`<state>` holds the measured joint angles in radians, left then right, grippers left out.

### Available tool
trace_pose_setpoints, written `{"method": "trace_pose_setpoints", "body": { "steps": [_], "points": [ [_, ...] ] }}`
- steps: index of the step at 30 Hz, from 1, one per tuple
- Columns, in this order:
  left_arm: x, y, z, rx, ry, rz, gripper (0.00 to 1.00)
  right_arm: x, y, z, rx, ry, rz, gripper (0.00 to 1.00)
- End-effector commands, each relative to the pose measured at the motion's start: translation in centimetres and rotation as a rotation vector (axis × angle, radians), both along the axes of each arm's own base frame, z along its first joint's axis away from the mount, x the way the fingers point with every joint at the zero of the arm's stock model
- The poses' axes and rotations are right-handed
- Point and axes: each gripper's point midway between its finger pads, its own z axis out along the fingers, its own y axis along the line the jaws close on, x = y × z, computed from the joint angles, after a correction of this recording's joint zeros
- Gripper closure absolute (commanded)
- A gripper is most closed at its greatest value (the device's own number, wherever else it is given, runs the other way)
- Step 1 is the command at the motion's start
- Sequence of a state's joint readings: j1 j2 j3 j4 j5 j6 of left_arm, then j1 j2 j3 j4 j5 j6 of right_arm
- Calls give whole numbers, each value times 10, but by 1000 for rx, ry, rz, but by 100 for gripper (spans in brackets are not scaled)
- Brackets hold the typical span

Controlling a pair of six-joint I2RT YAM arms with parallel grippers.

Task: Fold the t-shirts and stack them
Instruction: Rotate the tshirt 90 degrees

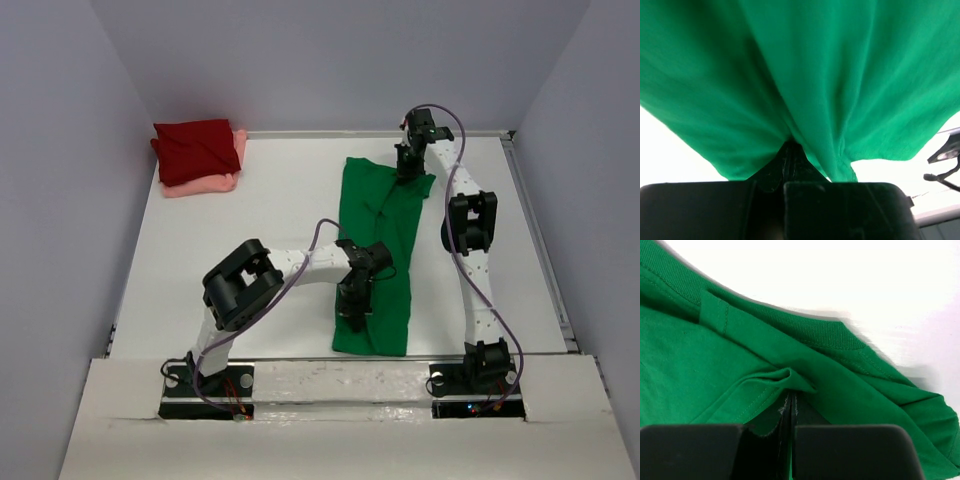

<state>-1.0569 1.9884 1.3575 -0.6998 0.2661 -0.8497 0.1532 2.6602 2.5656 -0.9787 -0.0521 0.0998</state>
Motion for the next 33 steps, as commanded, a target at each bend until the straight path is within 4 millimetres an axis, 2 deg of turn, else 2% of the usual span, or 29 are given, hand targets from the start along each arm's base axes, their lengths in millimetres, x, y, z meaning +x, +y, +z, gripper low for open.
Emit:
{"method": "trace_pose_setpoints", "body": {
  "steps": [1, 9, 10, 13, 16, 19, 20, 21, 22, 24, 25, 26, 27, 28, 29, 31, 32, 33],
  "points": [
    [-22, -6, 8, 22, 50, -6, 100, 9, -5, -3, 14, -22, 35, 100],
    [11, -11, 51, 59, -137, 56, 100, 18, 6, 35, 69, -112, 84, 100],
    [22, -11, 58, 72, -203, 76, 100, 18, 8, 38, 76, -116, 91, 100],
    [34, 0, 73, 119, -292, 107, 100, 18, 12, 50, 101, -137, 102, 100],
    [46, 0, 86, 122, -360, 108, 100, 14, 16, 59, 122, -138, 115, 100],
    [68, -5, 102, 121, -456, 97, 100, 8, 25, 78, 111, -164, 134, 100],
    [79, -12, 111, 107, -497, 87, 100, 5, 23, 88, 105, -174, 136, 100],
    [93, -10, 116, 114, -518, 84, 100, 1, 37, 95, 98, -188, 169, 100],
    [109, -19, 125, 97, -554, 89, 100, 1, 33, 101, 81, -203, 156, 100],
    [133, -19, 136, 95, -601, 54, 100, -6, 35, 121, 60, -230, 153, 91],
    [157, -19, 147, 87, -639, 89, 100, -8, 39, 129, 59, -240, 159, 88],
    [167, -19, 151, 73, -640, 88, 100, -12, 43, 137, 55, -250, 159, 84],
    [178, -19, 157, 56, -655, 54, 100, -16, 38, 150, 38, -264, 138, 82],
    [189, -18, 162, 39, -673, 54, 100, -19, 35, 157, 32, -271, 127, 81],
    [209, -20, 172, -5, -709, 72, 100, -24, 35, 160, 18, -271, 110, 76],
    [228, -21, 176, -58, -731, 27, 100, -39, 29, 170, 17, -255, 74, 73],
    [246, -22, 177, -102, -748, -7, 100, -46, 24, 171, -20, -247, 41, 88],
    [256, -20, 177, -114, -761, -22, 100, -51, 18, 173, -35, -244, 13, 100]
  ]
}}
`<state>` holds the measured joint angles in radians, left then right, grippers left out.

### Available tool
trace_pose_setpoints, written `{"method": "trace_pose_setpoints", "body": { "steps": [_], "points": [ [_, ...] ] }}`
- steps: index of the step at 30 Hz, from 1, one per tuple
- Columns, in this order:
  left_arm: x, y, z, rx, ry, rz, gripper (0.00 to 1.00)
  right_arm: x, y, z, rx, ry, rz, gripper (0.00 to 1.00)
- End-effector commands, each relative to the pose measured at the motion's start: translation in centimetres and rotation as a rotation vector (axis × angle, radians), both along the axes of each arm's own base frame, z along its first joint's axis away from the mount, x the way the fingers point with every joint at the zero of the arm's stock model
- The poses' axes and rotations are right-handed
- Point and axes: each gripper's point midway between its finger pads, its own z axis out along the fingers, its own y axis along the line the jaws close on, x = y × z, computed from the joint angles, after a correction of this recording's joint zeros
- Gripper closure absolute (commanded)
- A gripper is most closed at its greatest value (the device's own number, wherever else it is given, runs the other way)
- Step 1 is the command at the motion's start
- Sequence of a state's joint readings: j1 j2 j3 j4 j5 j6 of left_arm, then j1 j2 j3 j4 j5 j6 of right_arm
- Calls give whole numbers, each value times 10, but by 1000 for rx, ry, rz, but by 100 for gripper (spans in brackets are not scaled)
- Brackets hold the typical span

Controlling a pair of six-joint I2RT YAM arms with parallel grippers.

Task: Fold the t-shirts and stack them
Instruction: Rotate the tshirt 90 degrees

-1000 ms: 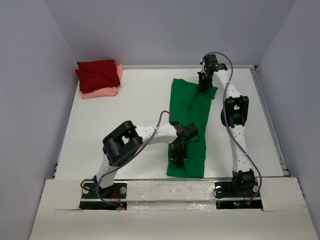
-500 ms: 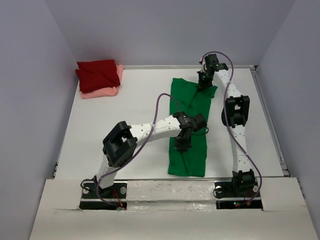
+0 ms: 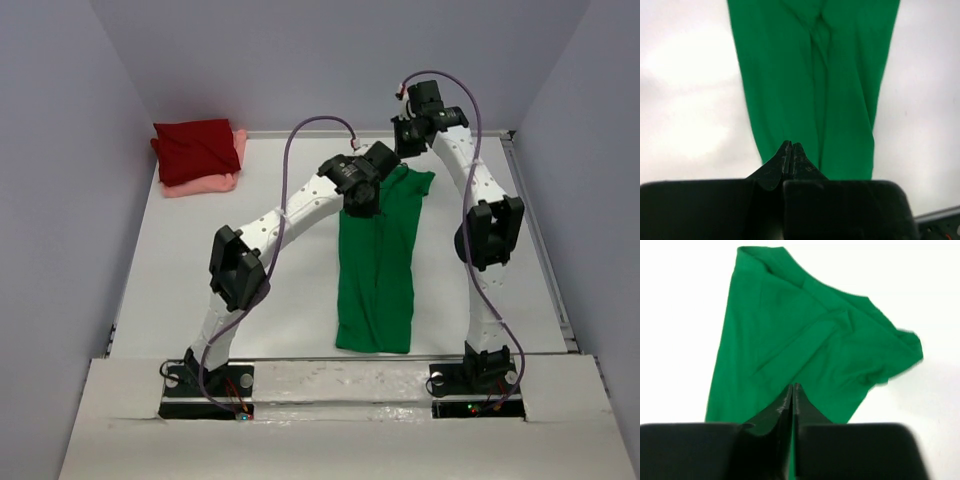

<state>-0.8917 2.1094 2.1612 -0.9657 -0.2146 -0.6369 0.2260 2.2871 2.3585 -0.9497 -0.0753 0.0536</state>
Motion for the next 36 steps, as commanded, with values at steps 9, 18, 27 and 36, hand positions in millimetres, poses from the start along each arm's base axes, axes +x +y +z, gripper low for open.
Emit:
{"method": "trace_pose_setpoints", "body": {
  "steps": [9, 18, 27, 36],
  "points": [
    [131, -3, -38, -127, -108, -331, 100, -105, -59, 67, -39, -133, -290, 100],
    [155, -30, -77, -276, -97, -430, 100, -130, -72, -1, -120, -3, -325, 100],
    [175, -19, -57, -345, -144, -434, 100, -132, -66, -34, -111, 72, -312, 100],
    [174, -34, -48, -473, -148, -515, 100, -134, -67, -42, -124, 86, -305, 100]
  ]
}}
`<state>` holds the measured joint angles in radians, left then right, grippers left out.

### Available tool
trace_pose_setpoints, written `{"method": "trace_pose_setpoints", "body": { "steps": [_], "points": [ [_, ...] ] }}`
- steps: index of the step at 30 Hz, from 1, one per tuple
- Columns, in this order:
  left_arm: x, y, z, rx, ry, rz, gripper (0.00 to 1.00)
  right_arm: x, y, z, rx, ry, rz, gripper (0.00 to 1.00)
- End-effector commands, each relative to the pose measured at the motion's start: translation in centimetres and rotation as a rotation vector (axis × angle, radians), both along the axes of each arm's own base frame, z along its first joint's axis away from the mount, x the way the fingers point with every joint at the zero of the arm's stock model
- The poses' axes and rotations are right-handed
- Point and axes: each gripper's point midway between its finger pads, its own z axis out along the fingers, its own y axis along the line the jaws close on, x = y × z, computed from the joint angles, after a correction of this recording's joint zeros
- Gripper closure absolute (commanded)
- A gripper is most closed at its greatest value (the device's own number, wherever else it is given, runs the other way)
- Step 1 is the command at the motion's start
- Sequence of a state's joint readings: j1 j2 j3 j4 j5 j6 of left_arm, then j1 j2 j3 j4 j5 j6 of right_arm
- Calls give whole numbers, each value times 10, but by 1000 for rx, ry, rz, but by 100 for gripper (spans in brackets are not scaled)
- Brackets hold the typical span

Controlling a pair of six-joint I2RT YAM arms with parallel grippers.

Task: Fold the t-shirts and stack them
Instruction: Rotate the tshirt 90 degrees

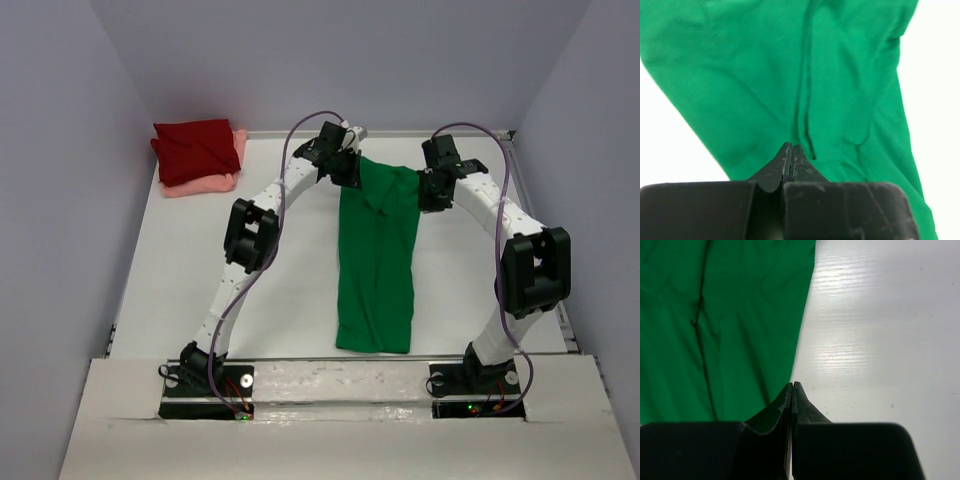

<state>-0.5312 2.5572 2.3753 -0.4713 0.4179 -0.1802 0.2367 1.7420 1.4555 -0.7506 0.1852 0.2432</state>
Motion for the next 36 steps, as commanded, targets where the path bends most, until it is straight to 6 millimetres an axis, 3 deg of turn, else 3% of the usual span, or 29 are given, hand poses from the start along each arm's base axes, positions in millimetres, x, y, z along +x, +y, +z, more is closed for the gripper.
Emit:
{"method": "trace_pose_setpoints", "body": {
  "steps": [1, 5, 10, 20, 23, 26, 30, 36],
  "points": [
    [-7, -29, 49, -176, -45, -128, 100, 6, 0, 6, 8, -43, -8, 100],
    [-22, -45, 40, -297, 35, -234, 100, 4, 0, 4, 7, -35, 2, 100],
    [-27, -51, 36, -358, 51, -270, 100, 2, -2, -1, -3, -26, -5, 100],
    [-17, -42, -24, -307, 184, -175, 100, -5, -6, 24, 0, -80, -13, 100],
    [-16, -39, -33, -277, 196, -146, 100, -7, -6, 30, 7, -95, -13, 100],
    [-8, -30, -40, -221, 184, -88, 100, -8, -4, 29, 15, -93, -9, 100],
    [13, 2, -56, -136, 192, 49, 100, -11, -3, 25, 25, -81, -3, 100],
    [30, 39, -63, -118, 212, 124, 100, -14, -1, 23, 33, -77, 6, 100]
  ]
}}
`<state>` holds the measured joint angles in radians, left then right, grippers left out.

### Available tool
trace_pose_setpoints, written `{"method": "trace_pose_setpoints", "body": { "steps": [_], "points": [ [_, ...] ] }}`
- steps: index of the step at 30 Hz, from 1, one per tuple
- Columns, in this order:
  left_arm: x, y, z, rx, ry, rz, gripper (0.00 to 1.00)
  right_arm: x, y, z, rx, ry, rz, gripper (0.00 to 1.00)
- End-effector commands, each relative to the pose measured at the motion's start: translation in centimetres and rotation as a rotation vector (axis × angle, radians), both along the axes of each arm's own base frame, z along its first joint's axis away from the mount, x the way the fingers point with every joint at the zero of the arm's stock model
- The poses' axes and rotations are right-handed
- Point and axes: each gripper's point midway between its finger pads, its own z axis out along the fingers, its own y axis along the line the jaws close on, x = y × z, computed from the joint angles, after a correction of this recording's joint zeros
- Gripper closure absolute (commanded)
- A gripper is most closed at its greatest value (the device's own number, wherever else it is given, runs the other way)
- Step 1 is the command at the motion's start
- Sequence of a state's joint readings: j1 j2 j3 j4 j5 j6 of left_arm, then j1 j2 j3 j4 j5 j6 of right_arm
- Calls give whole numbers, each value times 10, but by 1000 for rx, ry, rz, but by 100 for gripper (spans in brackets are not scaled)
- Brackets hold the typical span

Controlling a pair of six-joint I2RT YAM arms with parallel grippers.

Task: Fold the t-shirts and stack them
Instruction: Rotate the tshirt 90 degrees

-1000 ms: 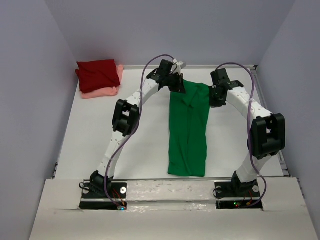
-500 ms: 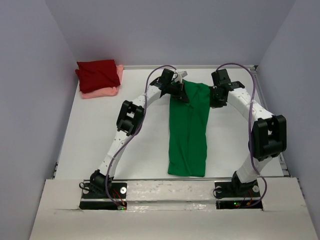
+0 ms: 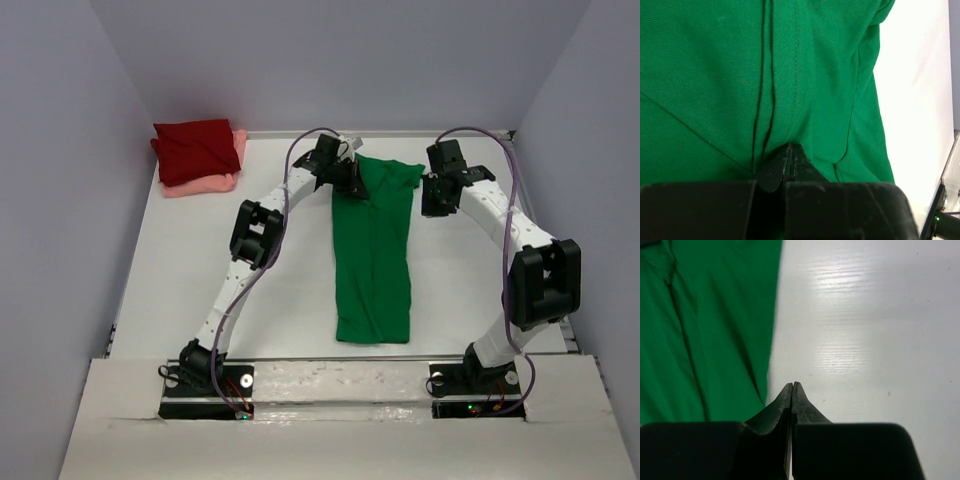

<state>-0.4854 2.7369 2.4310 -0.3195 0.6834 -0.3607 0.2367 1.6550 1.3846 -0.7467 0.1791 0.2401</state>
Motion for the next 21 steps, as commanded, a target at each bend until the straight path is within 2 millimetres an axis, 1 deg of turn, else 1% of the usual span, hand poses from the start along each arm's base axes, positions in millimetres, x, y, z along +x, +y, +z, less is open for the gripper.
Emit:
{"method": "trace_pose_setpoints", "body": {
  "steps": [1, 4, 7, 11, 14, 15, 16, 17, 18, 19, 20, 21],
  "points": [
    [29, 62, -13, 130, 22, 148, 100, 3, 4, 13, 32, -56, 6, 100],
    [37, 73, -5, 137, 3, 164, 100, 1, 5, 10, 39, -46, 8, 100],
    [41, 79, 2, 125, -10, 161, 100, 0, 13, 7, 58, -39, 31, 100],
    [38, 77, 9, 104, -22, 143, 100, -3, 23, 1, 68, -27, 55, 100],
    [32, 72, 24, 88, -46, 120, 100, -6, 27, -5, 54, -22, 61, 100],
    [31, 71, 35, 92, -73, 114, 100, -7, 26, -9, 49, -20, 59, 92],
    [28, 66, 43, 93, -92, 104, 100, -9, 28, -10, 44, -17, 69, 88],
    [28, 66, 61, 87, -122, 105, 100, -9, 28, -12, 44, -14, 71, 85],
    [25, 64, 66, 87, -131, 104, 100, -10, 28, -13, 44, -12, 75, 79],
    [22, 60, 75, 80, -145, 101, 98, -10, 28, -14, 41, -12, 75, 76],
    [22, 60, 95, 72, -177, 106, 95, -12, 31, -14, 40, -13, 85, 75],
    [19, 59, 102, 70, -183, 111, 89, -13, 31, -14, 43, -11, 89, 73]
  ]
}}
